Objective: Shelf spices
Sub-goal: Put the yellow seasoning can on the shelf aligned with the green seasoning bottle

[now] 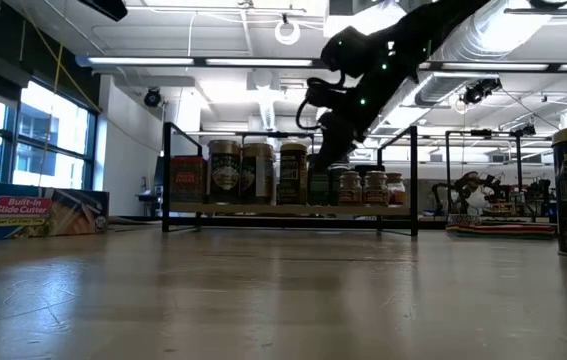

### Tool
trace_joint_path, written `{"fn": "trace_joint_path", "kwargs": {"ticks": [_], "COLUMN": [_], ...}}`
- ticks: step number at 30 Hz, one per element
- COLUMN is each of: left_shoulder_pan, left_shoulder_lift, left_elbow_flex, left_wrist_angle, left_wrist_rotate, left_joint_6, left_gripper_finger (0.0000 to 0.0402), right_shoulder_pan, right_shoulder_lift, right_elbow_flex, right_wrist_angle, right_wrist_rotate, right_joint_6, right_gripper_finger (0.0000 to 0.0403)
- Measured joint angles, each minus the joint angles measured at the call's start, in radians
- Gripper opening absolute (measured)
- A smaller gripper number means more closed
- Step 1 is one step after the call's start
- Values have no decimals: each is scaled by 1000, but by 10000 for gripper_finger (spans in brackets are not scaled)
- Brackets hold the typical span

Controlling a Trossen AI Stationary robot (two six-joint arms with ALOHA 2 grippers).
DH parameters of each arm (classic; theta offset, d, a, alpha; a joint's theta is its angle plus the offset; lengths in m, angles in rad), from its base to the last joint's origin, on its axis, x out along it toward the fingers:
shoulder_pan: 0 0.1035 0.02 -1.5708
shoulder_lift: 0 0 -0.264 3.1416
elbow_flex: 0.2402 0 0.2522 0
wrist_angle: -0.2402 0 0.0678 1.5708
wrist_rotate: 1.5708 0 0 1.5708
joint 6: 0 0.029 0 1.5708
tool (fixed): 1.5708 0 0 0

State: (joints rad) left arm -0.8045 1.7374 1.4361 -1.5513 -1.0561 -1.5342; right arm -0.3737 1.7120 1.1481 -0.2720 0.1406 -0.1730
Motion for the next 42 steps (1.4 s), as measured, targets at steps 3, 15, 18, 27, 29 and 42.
{"fn": "trace_joint_path", "kwargs": {"ticks": [3,15,18,27,29,42], "left_shoulder_pan": [0,0,0,0,0,3], "left_shoulder_lift": [0,0,0,0,0,0], "left_elbow_flex": [0,1,1,1,1,1], "left_wrist_angle": [0,2,1,4,5,10], "left_wrist_rotate": [0,6,6,8,6,-114], "left_joint_6": [2,3,4,2,2,41], "left_gripper_finger": [26,26,26,26,26,26], "right_shoulder_pan": [-8,-14,-14,42,91,645], "right_shoulder_lift": [25,88,88,-33,-110,-632], "right_elbow_flex": [0,0,0,35,35,35], "right_wrist_angle": [46,170,190,42,-49,-695], "right_wrist_rotate": [0,4,5,54,127,20], "right_joint_6": [-7,-19,-63,-78,-80,414], "right_gripper_finger": [95,89,89,89,89,89]}}
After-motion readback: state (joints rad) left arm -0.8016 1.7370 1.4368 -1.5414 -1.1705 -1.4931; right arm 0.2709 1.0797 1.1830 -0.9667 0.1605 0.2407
